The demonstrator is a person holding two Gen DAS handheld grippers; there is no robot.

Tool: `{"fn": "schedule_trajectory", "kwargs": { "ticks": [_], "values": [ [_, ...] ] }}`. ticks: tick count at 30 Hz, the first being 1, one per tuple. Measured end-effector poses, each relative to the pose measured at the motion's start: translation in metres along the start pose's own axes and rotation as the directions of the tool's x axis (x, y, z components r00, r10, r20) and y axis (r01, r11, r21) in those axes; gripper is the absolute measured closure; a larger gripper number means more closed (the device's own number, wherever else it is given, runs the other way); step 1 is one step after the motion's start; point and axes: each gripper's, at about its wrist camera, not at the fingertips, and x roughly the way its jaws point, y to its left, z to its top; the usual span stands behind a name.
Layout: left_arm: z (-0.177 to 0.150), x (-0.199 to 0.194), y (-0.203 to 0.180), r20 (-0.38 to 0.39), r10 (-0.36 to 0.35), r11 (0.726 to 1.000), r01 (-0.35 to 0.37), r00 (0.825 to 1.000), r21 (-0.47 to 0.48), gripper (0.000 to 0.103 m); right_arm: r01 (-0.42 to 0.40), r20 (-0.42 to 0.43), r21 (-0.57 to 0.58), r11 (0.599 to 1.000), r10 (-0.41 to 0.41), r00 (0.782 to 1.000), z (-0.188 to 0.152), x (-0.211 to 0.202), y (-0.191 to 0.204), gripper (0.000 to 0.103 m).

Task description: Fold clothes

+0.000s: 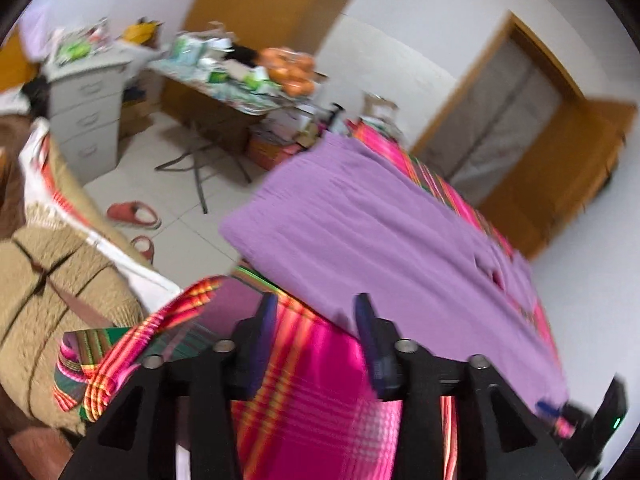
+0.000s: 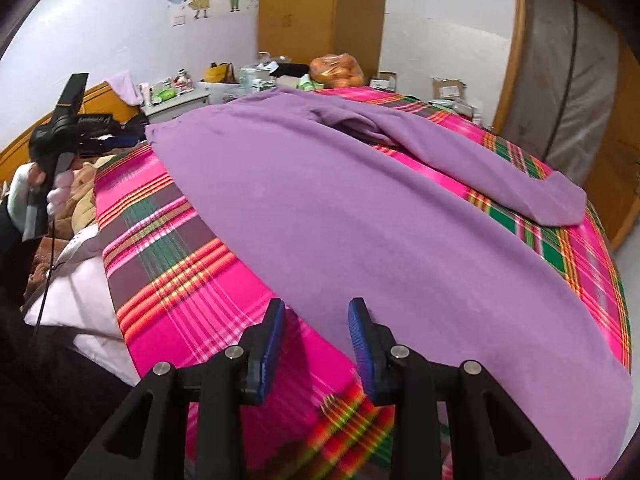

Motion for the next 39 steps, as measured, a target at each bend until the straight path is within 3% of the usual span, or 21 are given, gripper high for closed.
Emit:
{"fn": "schedule_trajectory", "kwargs": {
  "ticks": [4, 10, 11, 12, 14, 24, 30, 35, 39],
  "values": [
    [0.010, 0.009, 0.014, 0.004, 0.001, 0.998, 0.000, 1.000, -0.067, 0.055, -0.022, -0.001, -0.015, 1.000, 0.022, 1.000, 0.006, 0.007, 0.001, 0.070],
    [0.026, 0.028, 0.010, -0.015, -0.019, 0.995, 0.017, 1.000, -0.096, 0.056, -0.035, -0.008, -0.045, 0.998, 0.034, 0.999, 0.015, 0.016, 0.006, 0.098],
    [0.028, 0.031, 0.009, -0.015, -0.021, 0.995, 0.019, 1.000, -0.098, 0.059, -0.033, -0.008, -0.047, 0.998, 0.033, 0.999, 0.015, 0.016, 0.006, 0.099],
    [0.029, 0.034, 0.008, -0.014, -0.022, 0.995, 0.021, 1.000, -0.102, 0.077, -0.032, -0.007, -0.047, 0.998, 0.031, 0.999, 0.016, 0.017, 0.006, 0.100],
    [0.031, 0.037, 0.010, -0.017, -0.019, 0.994, 0.017, 1.000, -0.110, 0.099, -0.037, -0.008, -0.042, 0.998, 0.036, 0.999, 0.016, 0.018, 0.005, 0.100],
    [0.033, -0.003, 0.017, 0.084, -0.039, 0.994, 0.047, 0.996, -0.099, 0.101, -0.121, 0.018, -0.052, 0.991, 0.122, 0.992, 0.013, -0.020, 0.024, 0.101],
    [0.022, 0.005, 0.029, 0.050, -0.021, 0.992, 0.027, 0.999, -0.122, 0.101, -0.132, -0.037, -0.021, 0.991, 0.131, 0.991, 0.003, 0.000, 0.026, 0.101],
    [0.017, 0.004, 0.036, 0.050, -0.027, 0.991, 0.033, 0.998, -0.132, 0.101, -0.147, -0.031, -0.009, 0.989, 0.147, 0.989, 0.003, 0.000, 0.024, 0.101],
    [0.014, 0.012, 0.036, 0.005, -0.039, 0.992, 0.039, 0.999, -0.117, 0.101, -0.161, -0.018, 0.026, 0.987, 0.161, 0.987, 0.002, -0.003, 0.015, 0.098]
  ]
}}
